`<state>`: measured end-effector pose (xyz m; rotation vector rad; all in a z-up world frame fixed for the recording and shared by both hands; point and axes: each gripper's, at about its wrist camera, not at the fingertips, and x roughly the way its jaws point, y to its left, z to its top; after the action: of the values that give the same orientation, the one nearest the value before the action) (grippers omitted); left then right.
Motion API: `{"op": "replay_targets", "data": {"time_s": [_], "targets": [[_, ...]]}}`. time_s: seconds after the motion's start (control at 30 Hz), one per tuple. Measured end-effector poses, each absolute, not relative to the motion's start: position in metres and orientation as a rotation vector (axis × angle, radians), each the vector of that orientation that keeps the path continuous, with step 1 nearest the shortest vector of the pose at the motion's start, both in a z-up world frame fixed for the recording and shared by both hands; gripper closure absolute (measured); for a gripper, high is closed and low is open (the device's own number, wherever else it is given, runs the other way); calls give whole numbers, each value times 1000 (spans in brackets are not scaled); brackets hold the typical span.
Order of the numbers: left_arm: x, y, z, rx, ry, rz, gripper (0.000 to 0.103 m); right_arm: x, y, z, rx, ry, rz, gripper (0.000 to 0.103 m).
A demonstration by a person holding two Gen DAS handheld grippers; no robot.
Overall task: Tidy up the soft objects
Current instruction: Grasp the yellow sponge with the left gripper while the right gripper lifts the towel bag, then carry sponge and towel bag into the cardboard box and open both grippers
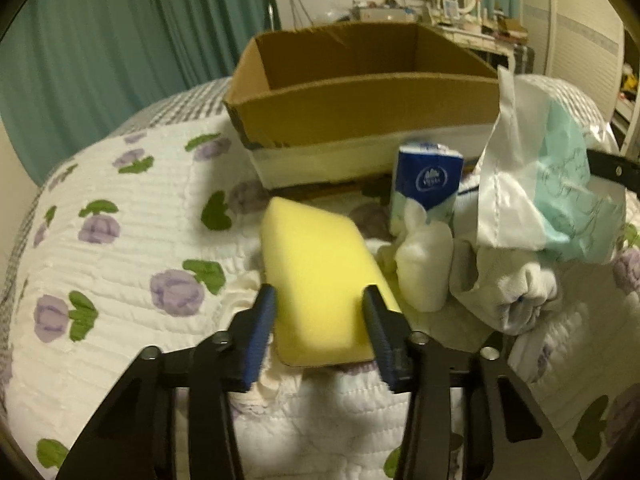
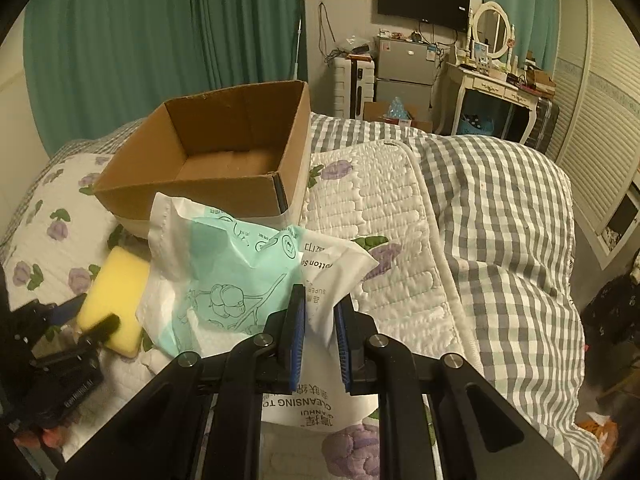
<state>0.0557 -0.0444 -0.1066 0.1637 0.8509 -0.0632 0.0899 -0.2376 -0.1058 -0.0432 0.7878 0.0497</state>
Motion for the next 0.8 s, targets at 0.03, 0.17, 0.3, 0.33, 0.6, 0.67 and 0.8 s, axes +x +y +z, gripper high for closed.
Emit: {"op": "replay_targets", "data": {"time_s": [0.03,0.17,0.3,0.33,0.6,0.67,0.8], "targets": [[57,-42,-105,155,847,-65,66,89,-235,-105,-52,785,48,89],[52,-40,-94,154,826,-74,71,79,-233,-94,-46,760,52,90],[41,-41,-76,167,781,-83,73,68,-229,-73,-51,719,49,90],[39,-41,-71,165,770,-84,73,65,-228,-67,-51,706,48,90],[37,-33,-8,108,660,-111,73,53,-222,-21,-51,629,53,90],[44,-29,8,86,632,-121,73,55,-220,-6,-54,598,52,90],[64,-27,36,77,576,-120,73,70,-211,24,-61,530,53,90]]}}
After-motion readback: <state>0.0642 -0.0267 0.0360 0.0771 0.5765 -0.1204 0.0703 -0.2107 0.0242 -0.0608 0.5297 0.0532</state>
